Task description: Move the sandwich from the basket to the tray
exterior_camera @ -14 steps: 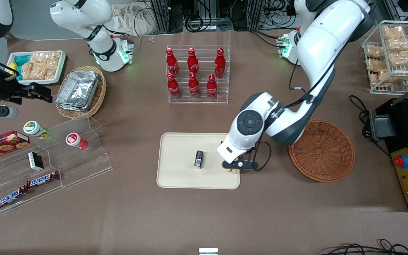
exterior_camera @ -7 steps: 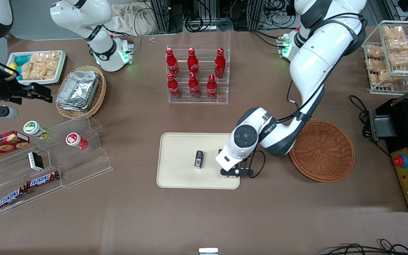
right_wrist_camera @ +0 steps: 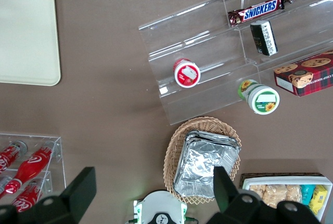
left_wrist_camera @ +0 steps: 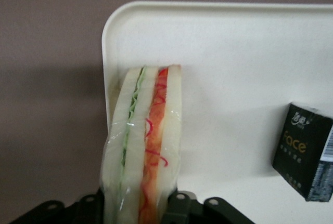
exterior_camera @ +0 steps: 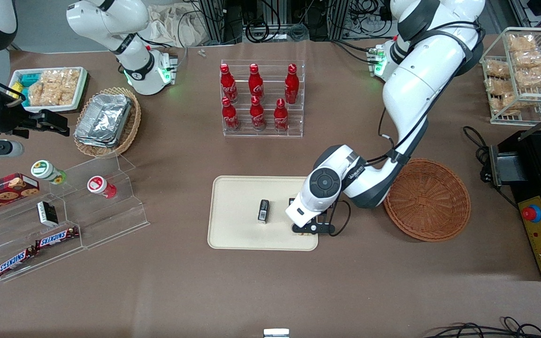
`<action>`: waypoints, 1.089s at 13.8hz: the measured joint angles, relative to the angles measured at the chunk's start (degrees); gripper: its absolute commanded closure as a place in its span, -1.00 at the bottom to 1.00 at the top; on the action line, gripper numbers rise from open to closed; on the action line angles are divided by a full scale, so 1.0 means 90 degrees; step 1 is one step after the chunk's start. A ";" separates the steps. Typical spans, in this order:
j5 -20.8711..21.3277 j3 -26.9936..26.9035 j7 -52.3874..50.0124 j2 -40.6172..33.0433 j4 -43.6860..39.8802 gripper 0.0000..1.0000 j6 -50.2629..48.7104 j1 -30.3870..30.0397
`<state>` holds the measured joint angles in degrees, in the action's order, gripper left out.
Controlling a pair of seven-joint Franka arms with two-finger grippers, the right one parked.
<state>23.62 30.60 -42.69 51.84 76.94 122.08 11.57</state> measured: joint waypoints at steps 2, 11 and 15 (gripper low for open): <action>0.0137 0.0006 -0.0003 -0.0005 -0.0043 -1.00 0.0069 -0.0001; 0.0146 0.0014 -0.0411 -0.1821 -0.0084 -1.00 -0.1559 -0.0152; -0.0554 0.0130 -0.0333 -0.2990 0.0951 -1.00 -0.1596 -0.1135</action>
<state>18.64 31.78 -45.69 24.93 85.50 107.71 1.35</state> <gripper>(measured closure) 0.000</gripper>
